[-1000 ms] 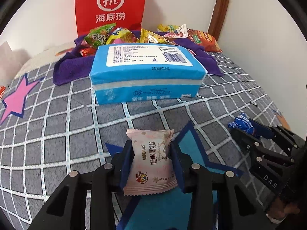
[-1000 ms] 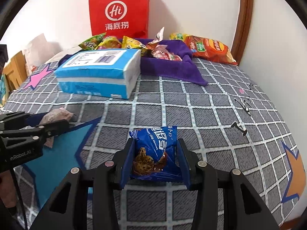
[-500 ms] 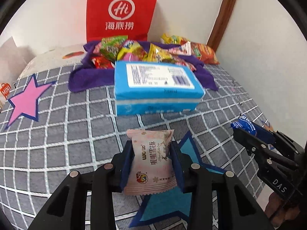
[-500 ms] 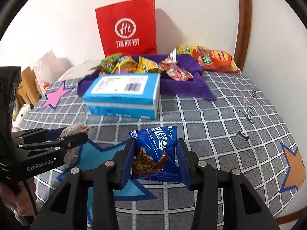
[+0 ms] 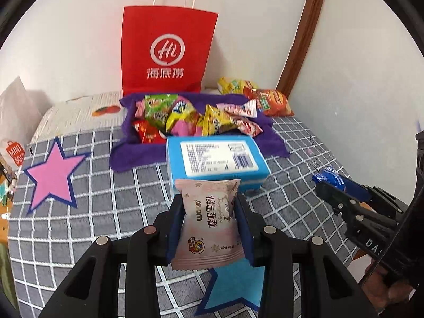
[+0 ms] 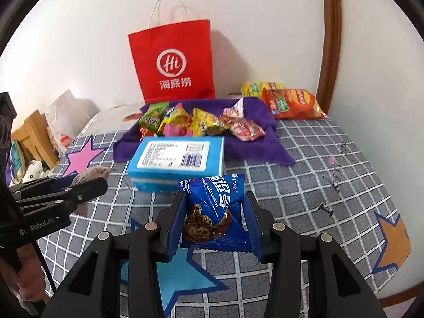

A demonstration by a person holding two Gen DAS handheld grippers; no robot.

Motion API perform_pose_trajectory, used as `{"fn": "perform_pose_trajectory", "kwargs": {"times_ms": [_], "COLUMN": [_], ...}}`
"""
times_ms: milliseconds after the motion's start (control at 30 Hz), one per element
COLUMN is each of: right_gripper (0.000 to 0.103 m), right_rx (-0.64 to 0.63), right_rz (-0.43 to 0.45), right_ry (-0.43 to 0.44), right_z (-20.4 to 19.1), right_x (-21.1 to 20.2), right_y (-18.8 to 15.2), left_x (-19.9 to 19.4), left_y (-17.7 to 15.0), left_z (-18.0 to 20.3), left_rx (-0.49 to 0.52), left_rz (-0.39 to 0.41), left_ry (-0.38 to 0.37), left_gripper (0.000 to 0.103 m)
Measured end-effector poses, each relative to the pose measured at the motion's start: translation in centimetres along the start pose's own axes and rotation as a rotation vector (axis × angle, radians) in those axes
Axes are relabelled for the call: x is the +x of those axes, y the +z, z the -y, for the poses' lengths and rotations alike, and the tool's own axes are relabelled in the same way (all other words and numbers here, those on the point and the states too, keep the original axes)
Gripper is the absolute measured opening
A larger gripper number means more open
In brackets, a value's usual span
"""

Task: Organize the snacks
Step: 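Carry the blue bag and pink candy packet onto the purple towel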

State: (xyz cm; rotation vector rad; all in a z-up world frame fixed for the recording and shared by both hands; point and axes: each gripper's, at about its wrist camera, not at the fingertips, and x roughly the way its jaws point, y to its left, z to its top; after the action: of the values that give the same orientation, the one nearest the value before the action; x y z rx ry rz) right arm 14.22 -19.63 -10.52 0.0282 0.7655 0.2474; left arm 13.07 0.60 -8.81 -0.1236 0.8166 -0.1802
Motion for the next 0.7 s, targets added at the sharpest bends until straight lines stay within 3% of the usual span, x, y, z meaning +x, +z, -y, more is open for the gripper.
{"fn": "perform_pose_trajectory", "kwargs": {"times_ms": [200, 700], "right_gripper": [0.043, 0.043], "right_rx": [0.054, 0.091], "right_rz": [0.015, -0.002], "right_ry": [0.013, -0.052], "right_z": [1.0, 2.6], "right_x": [-0.8, 0.1], "right_y": [2.2, 6.1], "left_x": [-0.2, 0.5], "left_y": [2.2, 6.5], "left_z": [0.2, 0.8], "left_rx": [0.013, 0.036], "left_rz": [0.006, 0.009], "left_ry": [-0.021, -0.085], "left_gripper": [0.036, 0.036]}}
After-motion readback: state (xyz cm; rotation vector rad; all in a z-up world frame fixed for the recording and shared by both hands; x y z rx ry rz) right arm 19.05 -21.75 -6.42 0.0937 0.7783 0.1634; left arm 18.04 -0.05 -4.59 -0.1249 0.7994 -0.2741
